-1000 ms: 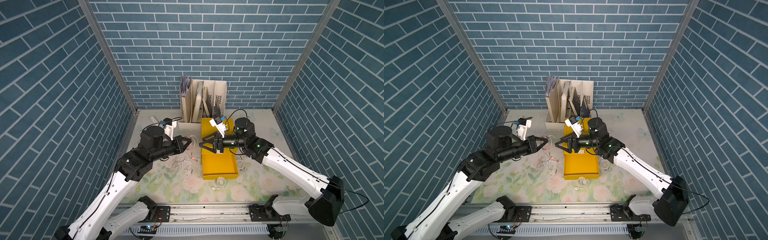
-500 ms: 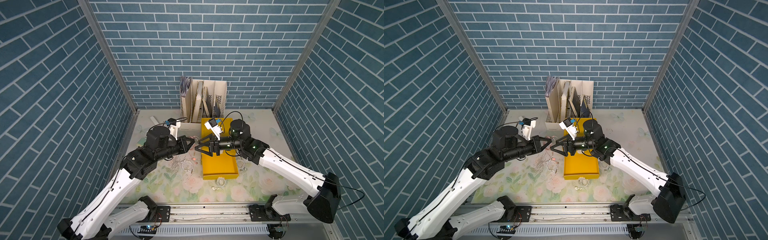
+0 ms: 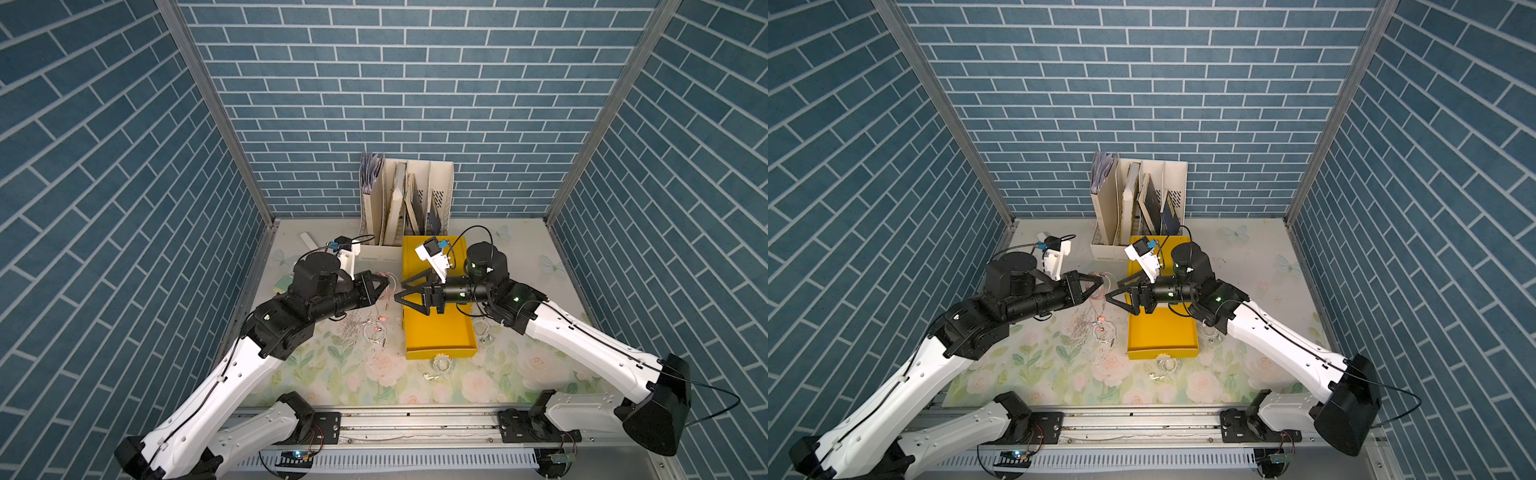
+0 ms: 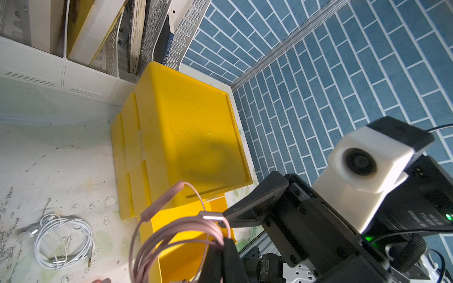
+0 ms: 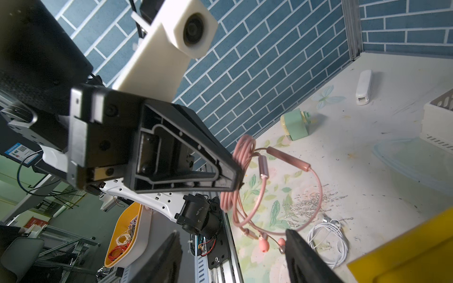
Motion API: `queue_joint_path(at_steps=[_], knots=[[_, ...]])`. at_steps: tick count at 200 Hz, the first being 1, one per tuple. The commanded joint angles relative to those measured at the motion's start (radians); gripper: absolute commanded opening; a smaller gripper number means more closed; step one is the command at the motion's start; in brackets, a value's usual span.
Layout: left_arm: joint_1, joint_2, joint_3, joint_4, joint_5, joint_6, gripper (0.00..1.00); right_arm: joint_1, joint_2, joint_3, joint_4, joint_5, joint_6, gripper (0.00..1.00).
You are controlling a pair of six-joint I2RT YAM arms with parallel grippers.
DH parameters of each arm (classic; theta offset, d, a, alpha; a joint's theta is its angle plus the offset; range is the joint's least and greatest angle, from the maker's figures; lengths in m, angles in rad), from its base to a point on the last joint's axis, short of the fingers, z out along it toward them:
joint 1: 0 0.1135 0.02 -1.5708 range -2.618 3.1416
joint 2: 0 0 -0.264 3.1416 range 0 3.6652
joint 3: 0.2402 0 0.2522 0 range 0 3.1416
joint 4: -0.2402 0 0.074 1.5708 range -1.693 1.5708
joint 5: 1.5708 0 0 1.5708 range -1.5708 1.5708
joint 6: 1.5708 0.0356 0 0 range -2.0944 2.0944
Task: Place the wired earphones into the drawer by color
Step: Pick up the wired earphones from the center of the board.
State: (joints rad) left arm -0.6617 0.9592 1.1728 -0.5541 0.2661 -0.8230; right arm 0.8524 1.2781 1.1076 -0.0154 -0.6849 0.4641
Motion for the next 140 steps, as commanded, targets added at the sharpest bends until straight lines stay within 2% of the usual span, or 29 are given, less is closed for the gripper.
queue_joint_path(at_steps=[1, 78, 140], knots=[[-0.006, -0.010, 0.003, 0.017, -0.007, 0.004, 0.00, -0.001, 0.021, -0.013, 0.043, -0.001, -0.005, 0.70], [-0.006, -0.011, -0.022, 0.038, -0.010, 0.006, 0.00, 0.000, 0.082, 0.022, 0.135, -0.072, 0.034, 0.71], [-0.007, 0.003, -0.025, 0.051, -0.012, 0.007, 0.00, 0.005, 0.085, 0.005, 0.143, -0.067, 0.041, 0.71]])
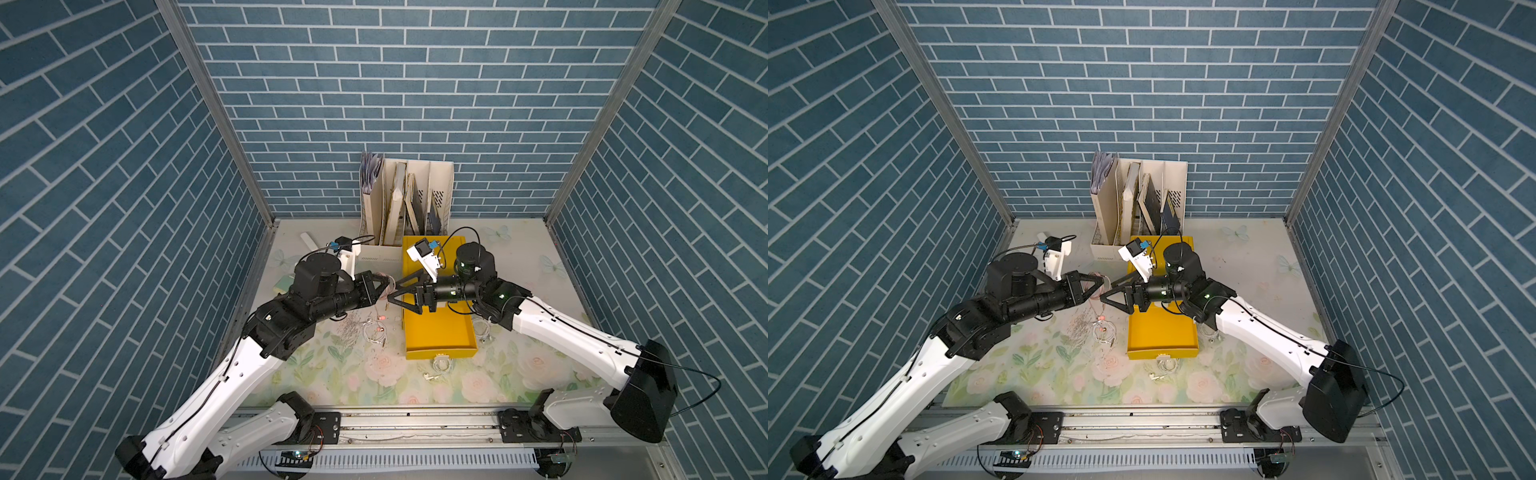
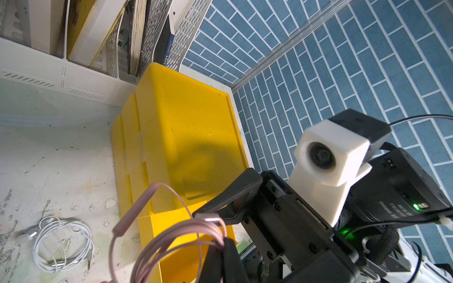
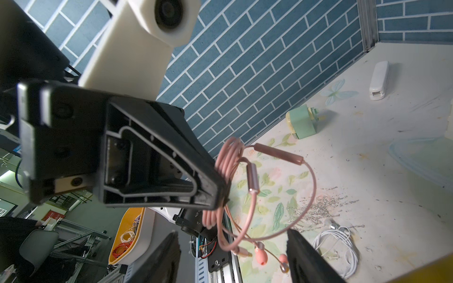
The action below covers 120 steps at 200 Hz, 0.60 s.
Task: Place the wired earphones into the drawer by color
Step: Pick up the wired earphones from the center of the board.
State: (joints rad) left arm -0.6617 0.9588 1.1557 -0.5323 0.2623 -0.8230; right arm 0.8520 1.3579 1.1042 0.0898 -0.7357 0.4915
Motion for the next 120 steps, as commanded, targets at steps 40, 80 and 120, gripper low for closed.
queue_joint_path(at_steps=[40, 80, 120], knots=[[-0.009, 0.011, -0.016, 0.044, -0.009, -0.002, 0.00, 0.010, 0.039, 0.036, 0.031, -0.016, 0.010, 0.65], [-0.016, 0.016, -0.026, 0.057, -0.011, -0.007, 0.00, 0.013, 0.057, 0.060, 0.019, 0.001, 0.002, 0.49], [-0.024, 0.017, -0.030, 0.061, -0.020, -0.011, 0.00, 0.013, 0.071, 0.081, 0.007, 0.003, 0.003, 0.30]])
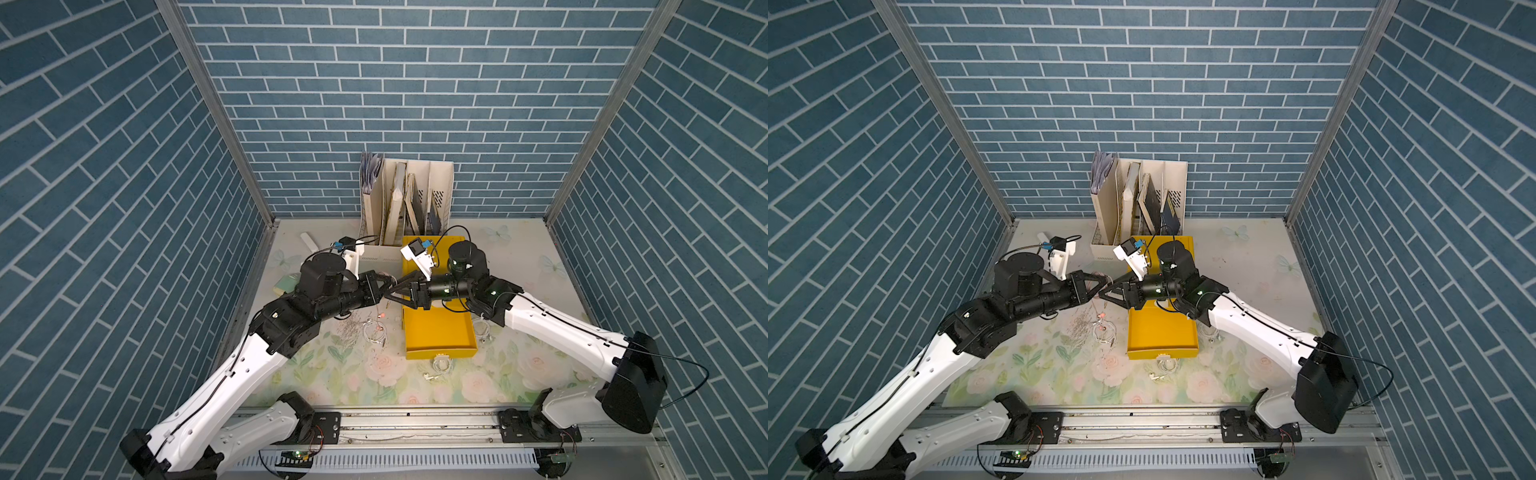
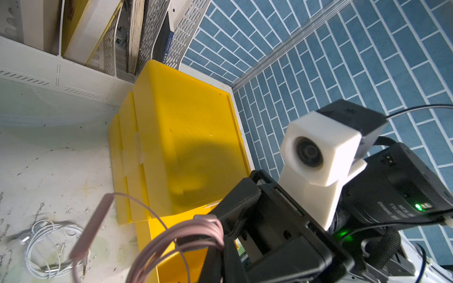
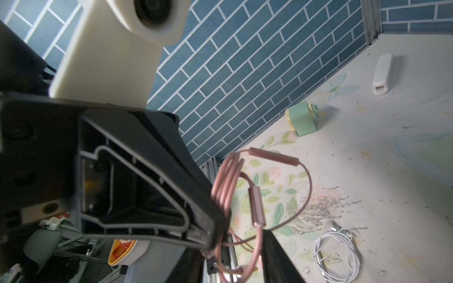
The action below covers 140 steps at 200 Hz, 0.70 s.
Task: Place the wired earphones into the drawer by color
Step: Pick up the wired earphones from the center of the board.
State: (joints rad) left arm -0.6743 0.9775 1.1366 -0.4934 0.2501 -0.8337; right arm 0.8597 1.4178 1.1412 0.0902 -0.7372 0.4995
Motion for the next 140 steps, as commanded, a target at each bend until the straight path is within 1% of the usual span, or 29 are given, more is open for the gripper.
queue_joint_path(at_steps=[1, 46, 71, 81, 93, 105, 140], knots=[[-0.011, -0.002, -0.011, 0.023, -0.008, -0.001, 0.00, 0.007, 0.011, 0.046, 0.006, 0.004, -0.005, 0.29], [-0.015, -0.003, -0.018, 0.028, -0.012, -0.002, 0.00, 0.005, 0.021, 0.058, -0.024, 0.004, -0.010, 0.00], [-0.016, -0.009, -0.021, 0.030, -0.015, -0.004, 0.00, 0.005, 0.016, 0.063, -0.048, 0.013, -0.013, 0.00], [-0.015, -0.012, -0.017, 0.033, -0.014, -0.006, 0.03, 0.005, 0.012, 0.063, -0.055, 0.015, -0.013, 0.00], [-0.014, -0.014, -0.013, 0.038, -0.010, -0.007, 0.12, 0.005, 0.001, 0.063, -0.063, 0.023, -0.013, 0.00], [-0.014, -0.014, 0.007, 0.025, -0.016, 0.002, 0.26, 0.005, -0.012, 0.067, -0.087, 0.039, -0.018, 0.00], [-0.012, -0.015, 0.108, -0.073, -0.057, 0.047, 0.53, 0.006, -0.074, 0.073, -0.180, 0.078, -0.034, 0.00]])
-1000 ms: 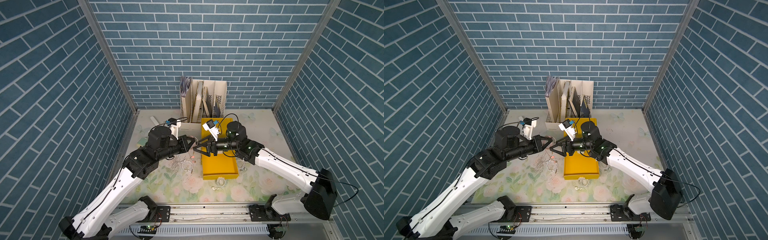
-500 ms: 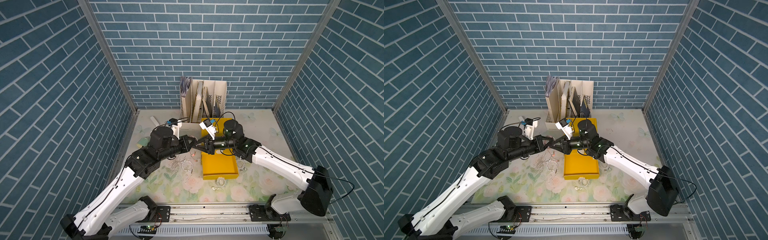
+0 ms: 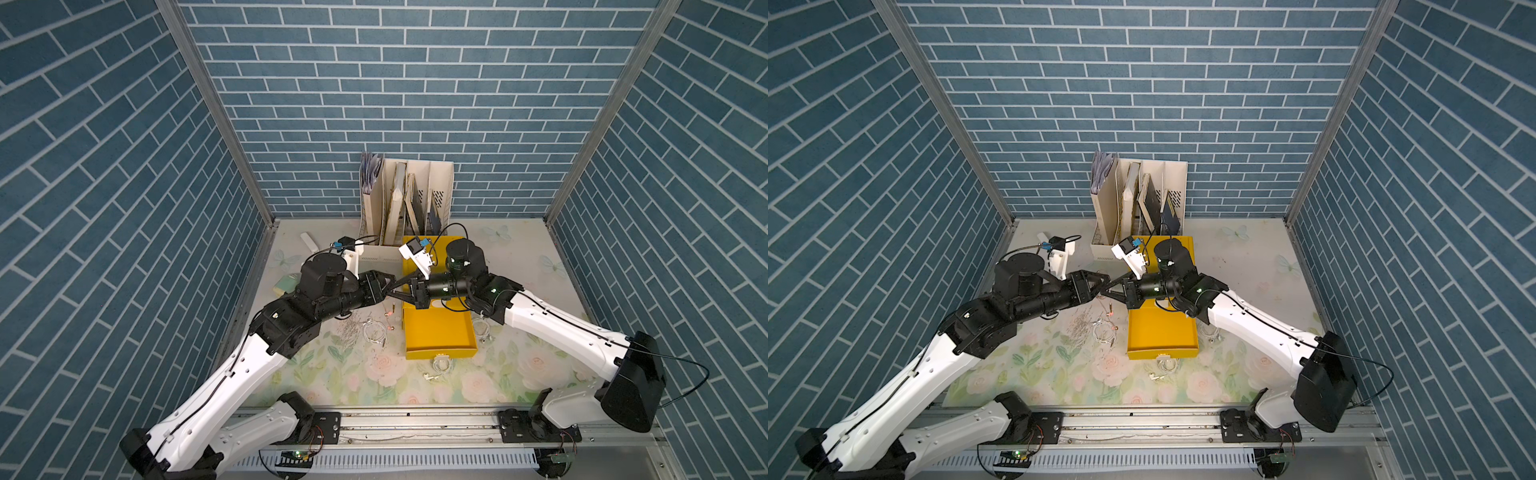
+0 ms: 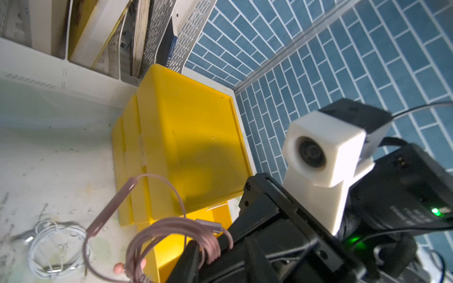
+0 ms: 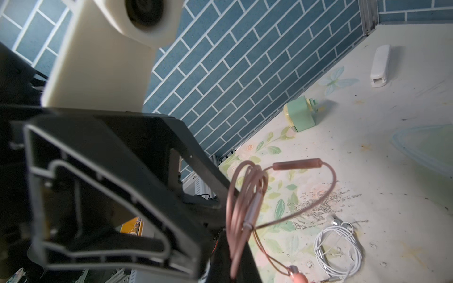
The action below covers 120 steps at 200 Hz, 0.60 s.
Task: Place the wired earphones into the drawer by color
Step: Pick up the wired earphones from the center of the board, then place the wired earphones in the drawer.
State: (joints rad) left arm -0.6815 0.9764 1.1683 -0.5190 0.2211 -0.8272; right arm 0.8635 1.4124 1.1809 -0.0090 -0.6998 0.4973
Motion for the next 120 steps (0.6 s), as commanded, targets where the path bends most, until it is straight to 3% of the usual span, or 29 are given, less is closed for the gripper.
queue_joint_path(at_steps=[1, 40, 120], knots=[[-0.004, -0.015, 0.079, -0.049, -0.030, 0.042, 0.54, 0.001, -0.070, 0.035, -0.084, 0.043, -0.032, 0.00], [-0.003, -0.030, 0.130, -0.075, -0.054, 0.057, 0.66, 0.000, -0.164, 0.035, -0.192, 0.086, -0.037, 0.00], [-0.001, -0.026, 0.123, -0.083, -0.072, 0.068, 0.67, -0.031, -0.347, 0.046, -0.370, 0.155, -0.051, 0.00]])
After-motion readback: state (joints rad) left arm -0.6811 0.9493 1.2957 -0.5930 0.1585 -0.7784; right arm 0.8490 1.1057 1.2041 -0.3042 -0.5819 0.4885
